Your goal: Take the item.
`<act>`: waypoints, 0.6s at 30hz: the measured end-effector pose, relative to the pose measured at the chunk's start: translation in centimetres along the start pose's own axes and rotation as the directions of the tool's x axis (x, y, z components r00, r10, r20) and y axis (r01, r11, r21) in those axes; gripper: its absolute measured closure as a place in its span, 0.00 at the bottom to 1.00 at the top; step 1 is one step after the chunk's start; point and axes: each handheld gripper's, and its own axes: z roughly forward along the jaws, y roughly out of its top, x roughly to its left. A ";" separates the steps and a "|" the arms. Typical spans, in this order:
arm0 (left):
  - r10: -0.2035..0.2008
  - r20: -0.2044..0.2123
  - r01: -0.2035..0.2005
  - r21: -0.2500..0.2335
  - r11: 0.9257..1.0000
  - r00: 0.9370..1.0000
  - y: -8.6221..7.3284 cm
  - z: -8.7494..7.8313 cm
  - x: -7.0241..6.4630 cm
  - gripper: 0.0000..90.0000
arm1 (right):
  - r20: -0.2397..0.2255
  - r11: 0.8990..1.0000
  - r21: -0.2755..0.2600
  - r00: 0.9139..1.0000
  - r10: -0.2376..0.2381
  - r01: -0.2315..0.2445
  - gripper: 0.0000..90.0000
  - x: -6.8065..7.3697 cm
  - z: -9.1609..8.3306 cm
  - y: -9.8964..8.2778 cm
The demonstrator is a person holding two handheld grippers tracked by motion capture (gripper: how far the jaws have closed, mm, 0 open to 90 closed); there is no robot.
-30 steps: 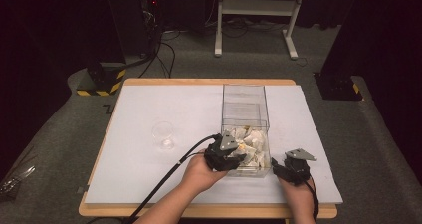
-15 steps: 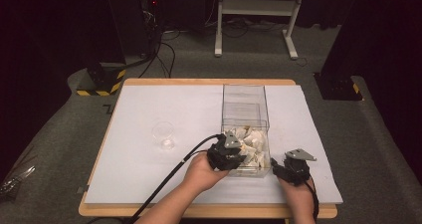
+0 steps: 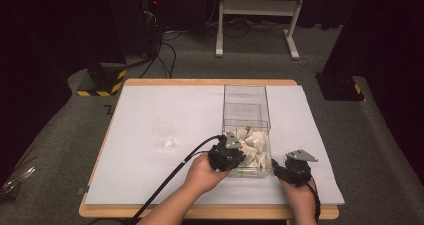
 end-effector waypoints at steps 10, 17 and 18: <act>-0.022 0.018 0.022 -0.023 0.999 1.000 -0.2 -0.3 0.2 1.00 | -0.002 1.000 0.000 1.000 0.001 -0.001 0.43 0.0 0.0 0.0; -0.008 0.012 0.009 -0.098 0.995 1.000 -0.4 -1.6 0.2 1.00 | -0.003 1.000 0.001 1.000 0.004 -0.004 0.43 0.0 0.0 0.0; -0.008 0.012 0.009 -0.098 0.995 1.000 -0.4 -1.6 0.2 1.00 | -0.004 1.000 0.003 1.000 0.004 -0.004 0.43 0.0 0.0 0.0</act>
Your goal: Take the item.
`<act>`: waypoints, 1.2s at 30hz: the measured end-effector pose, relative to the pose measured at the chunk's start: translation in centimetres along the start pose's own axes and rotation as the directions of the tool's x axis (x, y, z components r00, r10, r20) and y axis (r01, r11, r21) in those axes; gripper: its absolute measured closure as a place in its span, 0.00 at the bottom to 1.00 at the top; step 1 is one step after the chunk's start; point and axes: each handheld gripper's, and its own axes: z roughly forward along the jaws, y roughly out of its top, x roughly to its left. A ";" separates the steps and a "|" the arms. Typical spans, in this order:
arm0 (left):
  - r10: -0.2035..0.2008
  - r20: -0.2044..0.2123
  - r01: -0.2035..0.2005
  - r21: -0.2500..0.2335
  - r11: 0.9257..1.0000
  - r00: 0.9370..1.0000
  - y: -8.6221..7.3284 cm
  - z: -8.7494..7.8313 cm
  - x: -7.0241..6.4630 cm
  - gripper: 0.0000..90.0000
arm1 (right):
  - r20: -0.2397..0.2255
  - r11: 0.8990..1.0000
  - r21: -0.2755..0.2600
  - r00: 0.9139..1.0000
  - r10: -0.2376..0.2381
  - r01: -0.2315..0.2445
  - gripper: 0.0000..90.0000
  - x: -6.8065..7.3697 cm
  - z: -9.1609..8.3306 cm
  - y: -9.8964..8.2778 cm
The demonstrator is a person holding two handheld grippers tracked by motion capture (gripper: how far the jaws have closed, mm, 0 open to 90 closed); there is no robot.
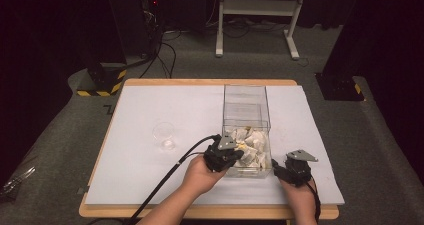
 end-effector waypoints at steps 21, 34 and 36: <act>-0.048 0.002 0.048 -0.176 0.983 0.999 0.0 -4.7 2.0 1.00 | 0.005 1.000 -0.004 1.000 -0.005 0.005 0.43 0.0 0.0 0.0; -0.044 -0.021 0.038 -0.236 0.971 0.999 1.6 -6.9 2.5 1.00 | 0.001 1.000 -0.004 1.000 0.011 -0.011 0.42 0.0 0.0 0.0; -0.039 -0.025 0.031 -0.244 0.969 0.999 1.8 -7.2 2.5 1.00 | 0.002 1.000 -0.003 1.000 0.009 -0.009 0.42 0.0 0.0 0.0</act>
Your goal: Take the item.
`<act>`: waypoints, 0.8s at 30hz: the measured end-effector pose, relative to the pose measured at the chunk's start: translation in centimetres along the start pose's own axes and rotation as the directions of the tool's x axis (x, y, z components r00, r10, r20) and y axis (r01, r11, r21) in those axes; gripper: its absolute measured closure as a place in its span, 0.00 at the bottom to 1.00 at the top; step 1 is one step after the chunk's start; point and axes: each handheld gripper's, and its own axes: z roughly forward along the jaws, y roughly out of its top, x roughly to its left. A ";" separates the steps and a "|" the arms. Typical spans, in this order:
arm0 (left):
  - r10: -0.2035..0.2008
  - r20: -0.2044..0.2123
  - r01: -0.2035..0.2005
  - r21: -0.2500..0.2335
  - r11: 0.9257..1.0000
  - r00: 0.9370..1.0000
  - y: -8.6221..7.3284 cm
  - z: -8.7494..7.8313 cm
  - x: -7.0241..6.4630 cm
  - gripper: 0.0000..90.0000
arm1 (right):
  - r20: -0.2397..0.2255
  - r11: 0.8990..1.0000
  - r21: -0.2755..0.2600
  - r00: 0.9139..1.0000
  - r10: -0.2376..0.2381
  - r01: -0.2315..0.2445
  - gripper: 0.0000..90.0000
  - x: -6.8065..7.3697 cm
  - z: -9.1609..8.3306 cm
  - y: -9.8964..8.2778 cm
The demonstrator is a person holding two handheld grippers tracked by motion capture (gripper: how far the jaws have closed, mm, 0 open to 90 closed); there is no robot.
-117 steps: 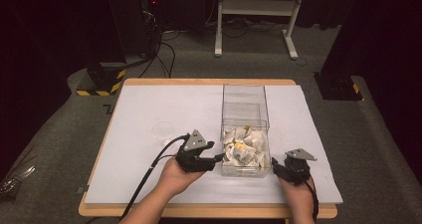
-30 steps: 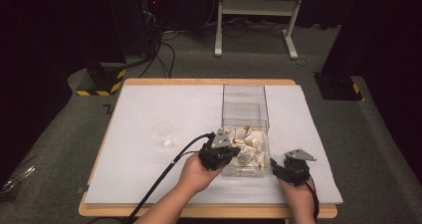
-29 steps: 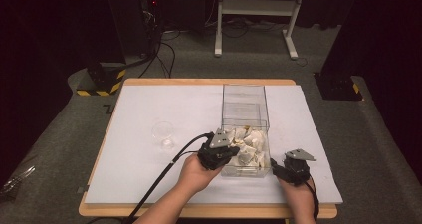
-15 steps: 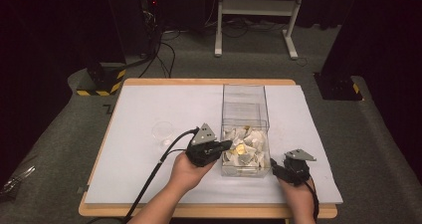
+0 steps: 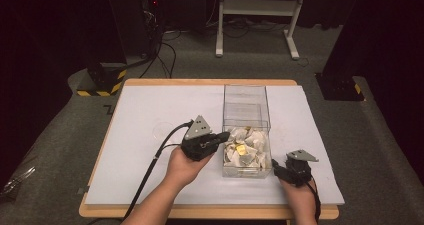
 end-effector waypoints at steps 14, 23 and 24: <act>0.004 -0.026 -0.004 -0.026 1.000 1.000 0.7 -1.5 0.9 1.00 | -0.008 1.000 -0.005 1.000 0.018 -0.018 0.42 -0.2 -0.1 0.0; 0.004 -0.044 -0.005 -0.024 1.000 0.999 0.4 -2.2 1.5 1.00 | -0.006 1.000 -0.001 1.000 0.014 -0.014 0.41 -0.2 0.0 0.0; 0.006 -0.049 -0.007 -0.024 1.000 0.999 0.3 -2.4 1.7 1.00 | -0.007 1.000 -0.001 1.000 0.015 -0.015 0.41 -0.2 0.0 0.0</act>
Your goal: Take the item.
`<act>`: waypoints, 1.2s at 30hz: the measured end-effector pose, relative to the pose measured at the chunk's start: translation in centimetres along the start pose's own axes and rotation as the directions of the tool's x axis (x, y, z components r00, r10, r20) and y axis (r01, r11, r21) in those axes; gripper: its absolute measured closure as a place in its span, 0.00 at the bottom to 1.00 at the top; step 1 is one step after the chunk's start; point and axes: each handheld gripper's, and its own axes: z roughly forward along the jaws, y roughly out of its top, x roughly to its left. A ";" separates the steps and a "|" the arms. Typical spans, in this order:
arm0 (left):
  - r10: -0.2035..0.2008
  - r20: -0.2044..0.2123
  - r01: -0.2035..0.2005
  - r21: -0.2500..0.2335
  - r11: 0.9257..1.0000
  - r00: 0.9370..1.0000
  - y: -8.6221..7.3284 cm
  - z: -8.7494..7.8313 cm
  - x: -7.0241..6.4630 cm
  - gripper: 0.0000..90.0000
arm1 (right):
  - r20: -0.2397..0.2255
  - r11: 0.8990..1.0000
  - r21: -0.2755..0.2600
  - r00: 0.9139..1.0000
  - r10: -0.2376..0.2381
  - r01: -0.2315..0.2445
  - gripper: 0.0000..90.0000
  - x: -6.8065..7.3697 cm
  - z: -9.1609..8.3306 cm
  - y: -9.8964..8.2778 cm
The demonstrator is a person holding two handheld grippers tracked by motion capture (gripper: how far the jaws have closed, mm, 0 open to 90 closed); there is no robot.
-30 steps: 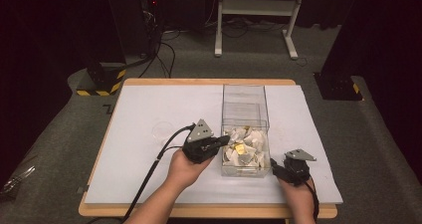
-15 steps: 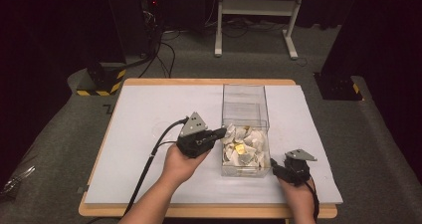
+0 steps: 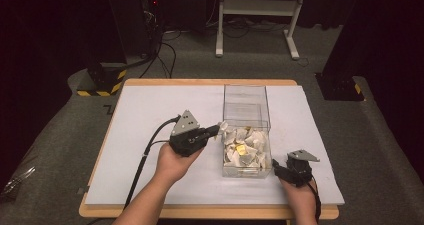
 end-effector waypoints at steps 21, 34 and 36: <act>-0.007 -0.056 0.007 0.000 1.000 0.998 -0.8 -1.5 2.2 1.00 | 0.004 1.000 0.005 1.000 -0.002 0.002 0.41 0.1 0.1 0.0; -0.016 -0.080 0.017 0.013 1.000 0.997 -1.2 -2.8 3.8 1.00 | 0.006 1.000 0.009 1.000 -0.001 0.001 0.42 0.0 0.2 0.1; -0.023 -0.094 0.023 0.004 1.000 0.995 -1.2 -3.3 4.2 1.00 | 0.006 1.000 0.006 1.000 0.000 0.000 0.42 0.0 0.2 0.1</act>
